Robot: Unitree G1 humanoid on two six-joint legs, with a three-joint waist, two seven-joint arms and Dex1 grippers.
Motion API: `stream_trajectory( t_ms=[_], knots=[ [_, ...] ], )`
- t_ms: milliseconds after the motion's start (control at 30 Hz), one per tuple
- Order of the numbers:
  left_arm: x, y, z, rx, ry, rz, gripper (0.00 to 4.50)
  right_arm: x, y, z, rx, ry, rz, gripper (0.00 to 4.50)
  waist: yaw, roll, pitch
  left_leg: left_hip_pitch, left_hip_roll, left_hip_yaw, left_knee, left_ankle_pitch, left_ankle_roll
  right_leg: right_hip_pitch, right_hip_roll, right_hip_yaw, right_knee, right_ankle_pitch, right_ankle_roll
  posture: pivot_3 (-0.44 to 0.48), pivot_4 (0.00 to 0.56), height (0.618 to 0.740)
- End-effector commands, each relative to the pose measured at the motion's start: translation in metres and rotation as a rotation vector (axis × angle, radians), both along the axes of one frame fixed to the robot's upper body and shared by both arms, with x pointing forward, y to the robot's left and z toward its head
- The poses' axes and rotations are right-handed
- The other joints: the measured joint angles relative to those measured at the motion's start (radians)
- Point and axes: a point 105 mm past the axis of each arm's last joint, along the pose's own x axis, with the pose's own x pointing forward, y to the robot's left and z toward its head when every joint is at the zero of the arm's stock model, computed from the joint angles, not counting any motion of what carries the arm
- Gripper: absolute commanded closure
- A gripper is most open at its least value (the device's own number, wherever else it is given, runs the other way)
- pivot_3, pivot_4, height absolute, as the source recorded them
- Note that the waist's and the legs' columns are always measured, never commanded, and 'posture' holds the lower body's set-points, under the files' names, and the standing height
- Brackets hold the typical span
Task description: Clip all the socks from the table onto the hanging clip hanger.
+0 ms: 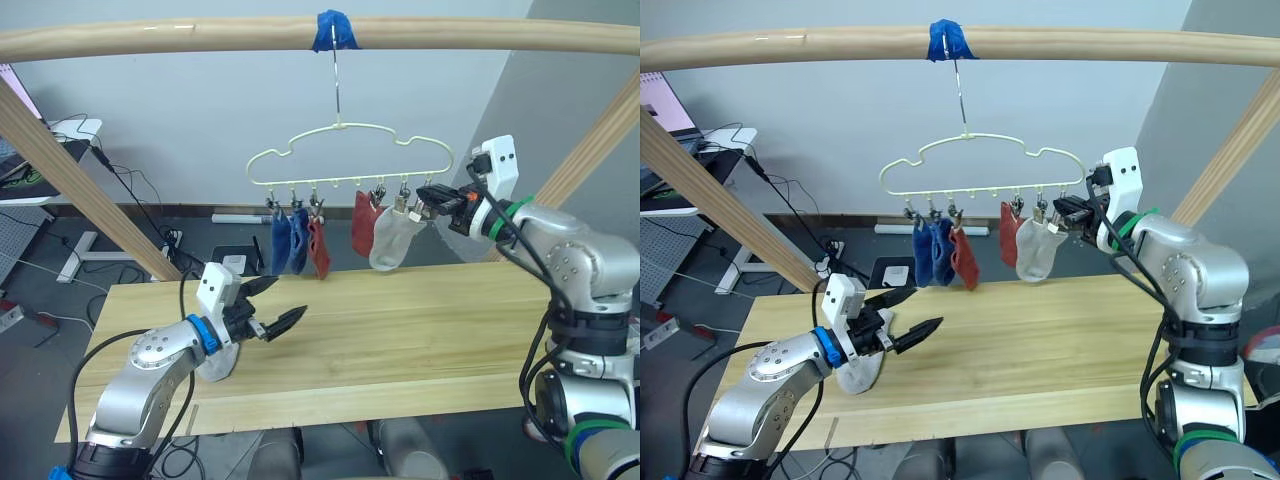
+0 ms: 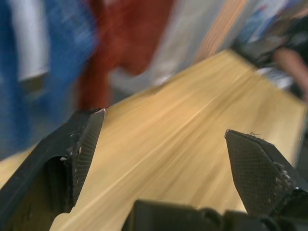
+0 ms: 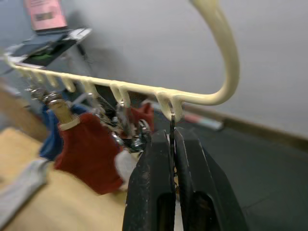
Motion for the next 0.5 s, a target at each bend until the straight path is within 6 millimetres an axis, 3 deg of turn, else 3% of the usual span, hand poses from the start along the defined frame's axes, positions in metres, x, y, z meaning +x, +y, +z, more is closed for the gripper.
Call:
stream_trajectory(
  t_ms=[33,167,500],
  knots=[
    [0.01,0.04,-0.02,0.114,0.0,0.146,0.0,-0.017,0.011,0.018,0.099,0.079,0.142,4.49,0.0,0.0,0.0,0.0,0.0,0.0,0.0,0.0,0.0,0.0,0.0,0.0,0.0,0.0,0.0,-0.155,0.195,0.74],
    [0.02,0.075,-0.038,0.126,0.018,0.331,0.0,-0.017,0.014,0.017,0.127,0.098,0.116,4.49,0.003,0.0,0.0,-0.001,0.0,0.0,0.0,0.0,0.0,0.0,0.0,0.0,-0.001,0.0,-0.001,-0.154,0.191,0.74],
    [0.034,0.102,-0.078,0.172,0.162,0.407,0.0,-0.024,0.016,0.023,0.126,0.114,0.125,4.49,0.001,0.0,0.0,-0.001,0.0,-0.001,0.0,0.0,0.0,-0.001,0.0,-0.001,0.0,0.0,0.0,-0.182,0.193,0.74]
  ],
)
